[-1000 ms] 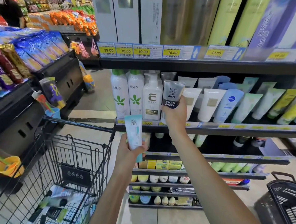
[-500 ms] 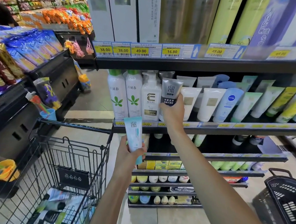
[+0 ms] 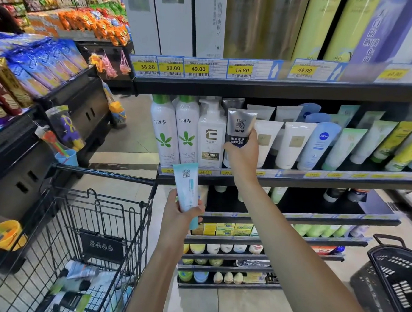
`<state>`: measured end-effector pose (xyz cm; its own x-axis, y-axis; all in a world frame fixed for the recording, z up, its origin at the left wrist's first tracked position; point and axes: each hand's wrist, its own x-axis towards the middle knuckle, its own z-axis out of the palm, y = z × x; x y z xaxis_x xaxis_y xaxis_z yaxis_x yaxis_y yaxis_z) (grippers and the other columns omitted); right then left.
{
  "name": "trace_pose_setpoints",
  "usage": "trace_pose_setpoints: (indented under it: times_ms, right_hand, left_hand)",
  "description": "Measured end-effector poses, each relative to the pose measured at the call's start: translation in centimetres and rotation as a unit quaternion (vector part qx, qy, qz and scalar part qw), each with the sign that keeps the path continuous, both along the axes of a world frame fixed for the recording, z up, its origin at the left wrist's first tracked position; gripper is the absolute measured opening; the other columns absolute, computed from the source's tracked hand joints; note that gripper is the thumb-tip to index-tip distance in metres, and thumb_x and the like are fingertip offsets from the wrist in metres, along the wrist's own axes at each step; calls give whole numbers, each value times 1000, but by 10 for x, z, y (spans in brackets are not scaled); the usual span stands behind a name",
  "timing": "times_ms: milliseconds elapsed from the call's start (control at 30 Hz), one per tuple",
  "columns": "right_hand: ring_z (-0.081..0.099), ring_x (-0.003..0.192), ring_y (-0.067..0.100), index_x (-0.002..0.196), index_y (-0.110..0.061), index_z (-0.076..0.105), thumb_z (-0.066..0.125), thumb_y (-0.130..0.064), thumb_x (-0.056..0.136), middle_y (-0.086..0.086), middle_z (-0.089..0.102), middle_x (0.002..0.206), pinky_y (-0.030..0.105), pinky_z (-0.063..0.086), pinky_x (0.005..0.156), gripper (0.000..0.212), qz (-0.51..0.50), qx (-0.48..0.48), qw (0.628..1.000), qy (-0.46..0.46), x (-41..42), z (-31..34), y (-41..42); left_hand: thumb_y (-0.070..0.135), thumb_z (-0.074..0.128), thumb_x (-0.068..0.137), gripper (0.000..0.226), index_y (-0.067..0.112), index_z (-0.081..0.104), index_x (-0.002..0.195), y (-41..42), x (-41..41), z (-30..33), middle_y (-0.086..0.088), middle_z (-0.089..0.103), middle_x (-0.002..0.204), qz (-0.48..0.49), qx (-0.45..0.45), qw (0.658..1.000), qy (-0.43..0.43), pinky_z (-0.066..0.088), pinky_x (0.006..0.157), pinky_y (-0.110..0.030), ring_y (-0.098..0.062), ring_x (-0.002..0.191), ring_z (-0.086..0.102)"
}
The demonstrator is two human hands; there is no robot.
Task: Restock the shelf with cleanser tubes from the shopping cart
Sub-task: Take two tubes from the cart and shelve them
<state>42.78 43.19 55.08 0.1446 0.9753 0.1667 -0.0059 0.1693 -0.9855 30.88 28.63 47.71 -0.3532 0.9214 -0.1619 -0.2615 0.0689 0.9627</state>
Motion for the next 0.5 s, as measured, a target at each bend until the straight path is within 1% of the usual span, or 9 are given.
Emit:
trace_pose_setpoints:
  times_ms: [67,167,233,300,367,433,500]
  right_hand:
    - [66,103,7,131,-17,54,69,3,81,-2,68,116,10,52,74,56,-3,2,1000,-2,2,0,1]
    - [65,108,9,134,-18,53,68,4,81,-3,68,118,19,53,88,60,-8,3,1000,-8,5,-1,3]
    - [63,113,10,138,-19,52,67,4,82,-5,67,121,22,52,92,62,-4,-3,1000,-12,6,-3,3]
    - [62,115,9,140,-20,50,67,4,83,-5,66,124,16,50,90,64,4,-4,1000,-19,5,-6,3]
    - [61,113,7,139,-21,50,67,3,84,-6,66,123,9,46,82,63,6,-6,1000,-26,4,-8,3]
    - [62,110,4,135,-21,51,68,3,84,-6,66,120,9,45,79,59,5,-11,999,-31,4,-9,3]
    - [62,109,3,134,-21,52,68,3,83,-6,66,119,13,48,83,58,6,-14,999,-41,5,-12,4]
  left_hand:
    - [1,77,87,55,24,54,132,0,0,0,-10,72,115,-1,-1,1000,2,56,66,-25,-16,88,73]
    - [2,77,87,56,24,54,133,0,0,-2,-11,71,117,2,-2,1000,1,57,68,-27,-17,89,73]
    - [-1,77,87,57,23,54,132,-1,1,-2,-13,70,117,2,-2,1000,-2,58,71,-30,-18,91,72]
    - [-2,76,87,57,23,54,132,-1,1,-3,-13,71,117,2,-3,1000,-2,58,70,-28,-17,91,73]
    - [-1,76,87,56,22,54,133,-1,2,-2,-12,71,117,3,-5,1000,-3,56,66,-23,-16,88,73]
    - [-1,76,87,57,22,54,134,-2,3,-2,-12,70,117,4,-5,1000,-5,56,65,-22,-15,88,73]
    - [-2,76,87,57,22,54,133,-2,3,-3,-12,71,116,4,-5,1000,-4,57,66,-24,-14,88,73]
